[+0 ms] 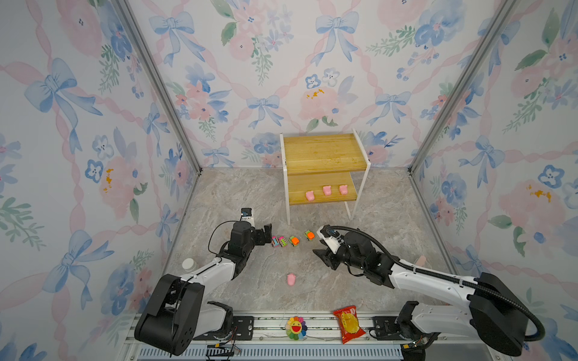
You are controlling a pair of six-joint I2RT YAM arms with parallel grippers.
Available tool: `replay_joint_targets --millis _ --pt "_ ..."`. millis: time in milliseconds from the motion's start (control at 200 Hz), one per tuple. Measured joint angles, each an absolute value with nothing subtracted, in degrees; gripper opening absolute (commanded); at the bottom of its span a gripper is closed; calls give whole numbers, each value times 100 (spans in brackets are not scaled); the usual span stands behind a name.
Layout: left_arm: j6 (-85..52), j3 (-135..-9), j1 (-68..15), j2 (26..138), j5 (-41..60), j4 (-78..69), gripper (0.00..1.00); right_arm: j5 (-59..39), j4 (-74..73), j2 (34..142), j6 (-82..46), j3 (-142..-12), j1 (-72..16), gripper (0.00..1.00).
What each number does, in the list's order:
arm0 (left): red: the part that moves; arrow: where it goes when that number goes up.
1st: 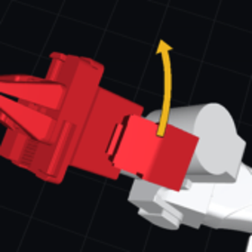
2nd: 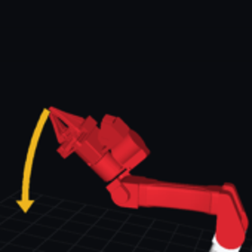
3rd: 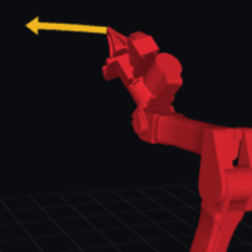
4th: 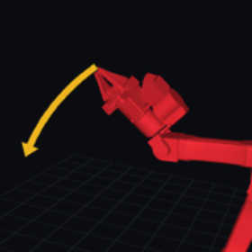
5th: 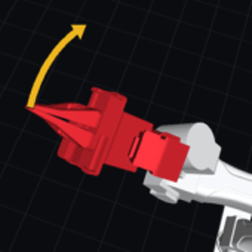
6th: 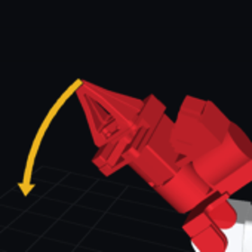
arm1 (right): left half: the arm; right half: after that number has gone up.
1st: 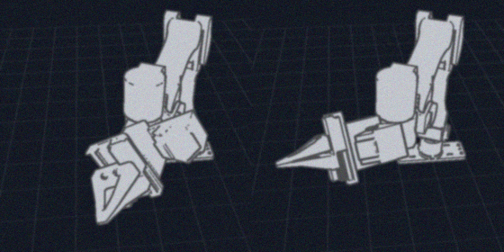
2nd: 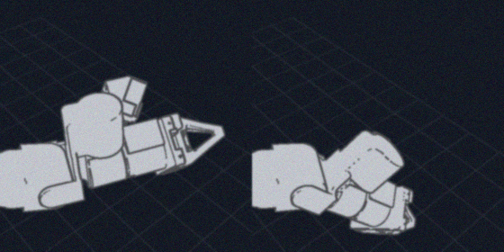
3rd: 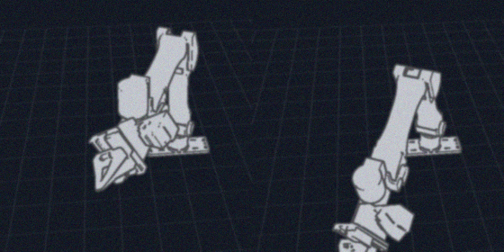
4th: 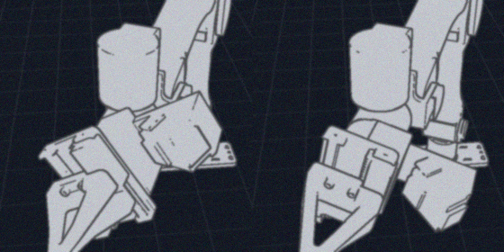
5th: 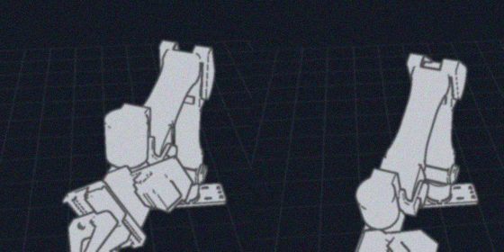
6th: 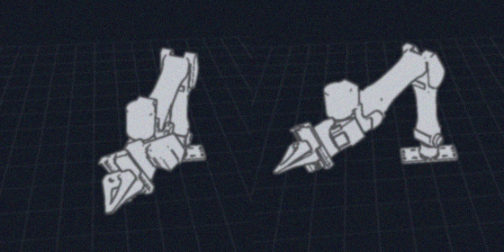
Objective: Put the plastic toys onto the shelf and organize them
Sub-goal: 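Move the open right gripper over the last pink pig on the table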
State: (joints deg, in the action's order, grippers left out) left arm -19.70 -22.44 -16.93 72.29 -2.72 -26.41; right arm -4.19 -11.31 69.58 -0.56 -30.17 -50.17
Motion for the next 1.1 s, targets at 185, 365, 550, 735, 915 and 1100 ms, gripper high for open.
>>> replay_joint_targets --millis 185,365,550,735,915,1100 --pt "-1970 -2244 -1693 7223 -246 -2641 98 -163 -574 6667 -650 -2591 -5819 56" --pt "-1975 -2244 -1693 7306 -165 -2630 98 80 -624 6659 -1083 -2460 -6237 61" --pt "-1975 -2241 -1693 7330 -115 -2609 98 178 -766 7352 -1358 -2665 -6630 65" --pt "-1975 -2185 -1693 7319 -71 -2602 98 242 -897 8635 -1518 -3358 -7168 66" --pt "-1975 -2099 -1693 7157 -58 -2512 98 360 -1000 9260 -1612 -3815 -7325 66" --pt "-1975 -2073 -1693 7006 -58 -2497 98 569 -947 9435 -1680 -4069 -7325 66"
